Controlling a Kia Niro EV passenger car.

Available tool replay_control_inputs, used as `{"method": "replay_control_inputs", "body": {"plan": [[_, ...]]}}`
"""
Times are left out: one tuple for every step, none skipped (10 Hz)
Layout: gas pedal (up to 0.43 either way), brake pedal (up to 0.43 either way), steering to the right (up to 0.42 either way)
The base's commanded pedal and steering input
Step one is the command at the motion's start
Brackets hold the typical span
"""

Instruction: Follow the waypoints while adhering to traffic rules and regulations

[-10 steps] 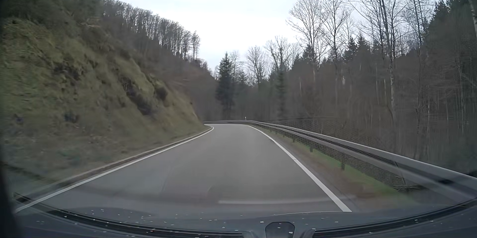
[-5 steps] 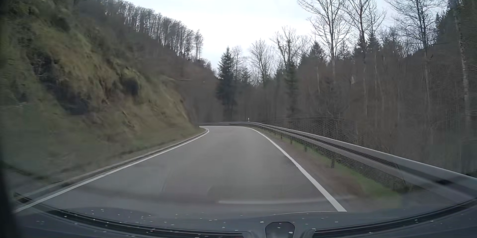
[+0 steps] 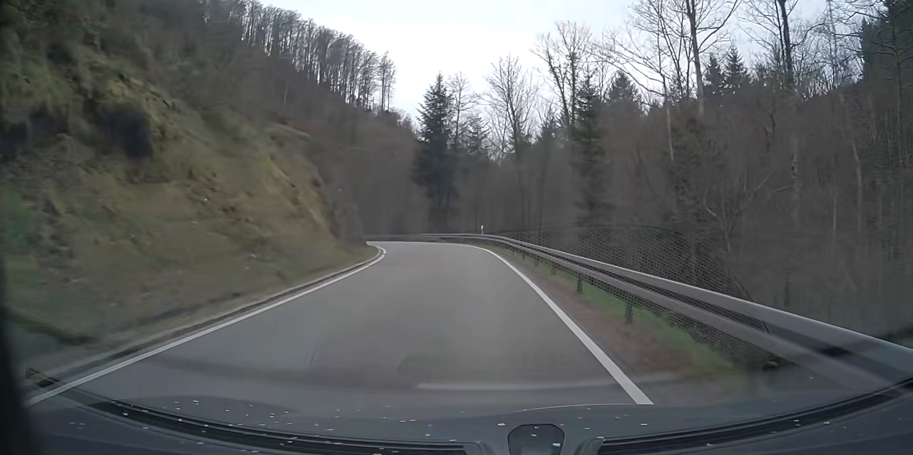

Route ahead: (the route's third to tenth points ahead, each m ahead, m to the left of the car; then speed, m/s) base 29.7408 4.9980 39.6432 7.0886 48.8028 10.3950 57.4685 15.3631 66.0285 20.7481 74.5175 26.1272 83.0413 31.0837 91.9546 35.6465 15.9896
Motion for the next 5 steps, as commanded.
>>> {"method": "replay_control_inputs", "body": {"plan": [[0.209, 0.0, -0.014], [0.087, 0.0, -0.016], [0.0, 0.0, -0.017], [0.0, 0.0, -0.018], [0.0, 0.0, -0.017]]}}
